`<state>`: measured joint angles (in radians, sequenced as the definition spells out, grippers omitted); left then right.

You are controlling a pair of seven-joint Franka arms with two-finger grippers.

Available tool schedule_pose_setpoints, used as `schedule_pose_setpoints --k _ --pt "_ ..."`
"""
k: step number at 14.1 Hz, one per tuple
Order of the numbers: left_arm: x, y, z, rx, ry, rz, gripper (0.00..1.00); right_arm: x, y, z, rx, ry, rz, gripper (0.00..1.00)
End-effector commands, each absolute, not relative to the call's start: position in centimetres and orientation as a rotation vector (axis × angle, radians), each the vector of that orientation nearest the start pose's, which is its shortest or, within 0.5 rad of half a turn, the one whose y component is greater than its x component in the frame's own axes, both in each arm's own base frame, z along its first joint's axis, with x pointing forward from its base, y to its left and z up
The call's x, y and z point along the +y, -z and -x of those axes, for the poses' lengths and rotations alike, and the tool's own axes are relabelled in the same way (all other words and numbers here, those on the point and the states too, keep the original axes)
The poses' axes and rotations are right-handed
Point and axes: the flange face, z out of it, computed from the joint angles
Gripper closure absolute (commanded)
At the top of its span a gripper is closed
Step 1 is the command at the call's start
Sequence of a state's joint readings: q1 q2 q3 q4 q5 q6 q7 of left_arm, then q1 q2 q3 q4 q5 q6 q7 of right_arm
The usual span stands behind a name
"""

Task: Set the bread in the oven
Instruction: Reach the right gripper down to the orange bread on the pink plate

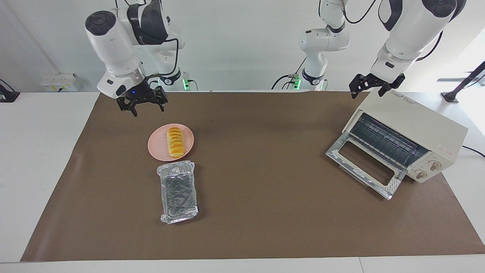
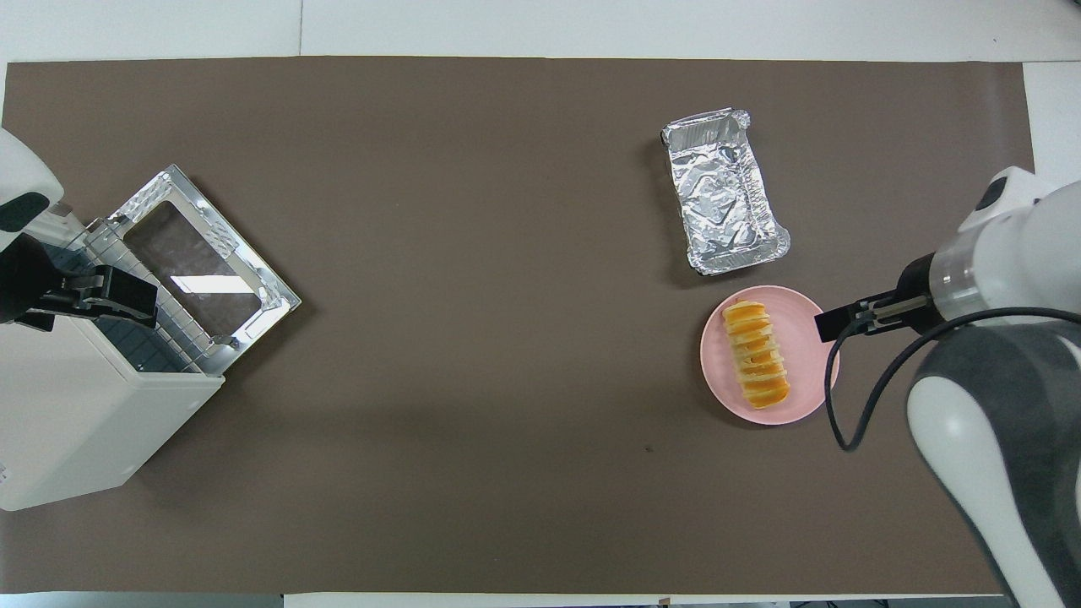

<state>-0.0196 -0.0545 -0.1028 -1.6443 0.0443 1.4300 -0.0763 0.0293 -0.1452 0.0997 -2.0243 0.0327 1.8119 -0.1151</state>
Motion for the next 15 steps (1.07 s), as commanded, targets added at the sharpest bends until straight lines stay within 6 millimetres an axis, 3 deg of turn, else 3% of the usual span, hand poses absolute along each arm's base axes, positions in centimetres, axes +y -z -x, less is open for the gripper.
schedule_pose_setpoints --k 1,4,8,15 --pt "-5.7 -61.2 -51.0 0.062 -0.224 3.082 0.00 8.2 -45.1 -49.6 -0.425 -0.142 3.082 0.00" --pt "-5.7 -61.3 -51.0 0.062 -0.222 3.082 0.00 10.0 -39.2 -48.2 -0.531 -0.087 3.069 0.00" --pt "-5.7 -61.3 -51.0 0.062 -0.224 3.082 0.00 9.3 -33.9 -47.5 -0.682 -0.037 3.038 0.00" --pt "-5.7 -61.2 -51.0 0.062 -0.226 3.081 0.00 8.6 -31.1 -47.3 -0.720 0.029 3.032 0.00"
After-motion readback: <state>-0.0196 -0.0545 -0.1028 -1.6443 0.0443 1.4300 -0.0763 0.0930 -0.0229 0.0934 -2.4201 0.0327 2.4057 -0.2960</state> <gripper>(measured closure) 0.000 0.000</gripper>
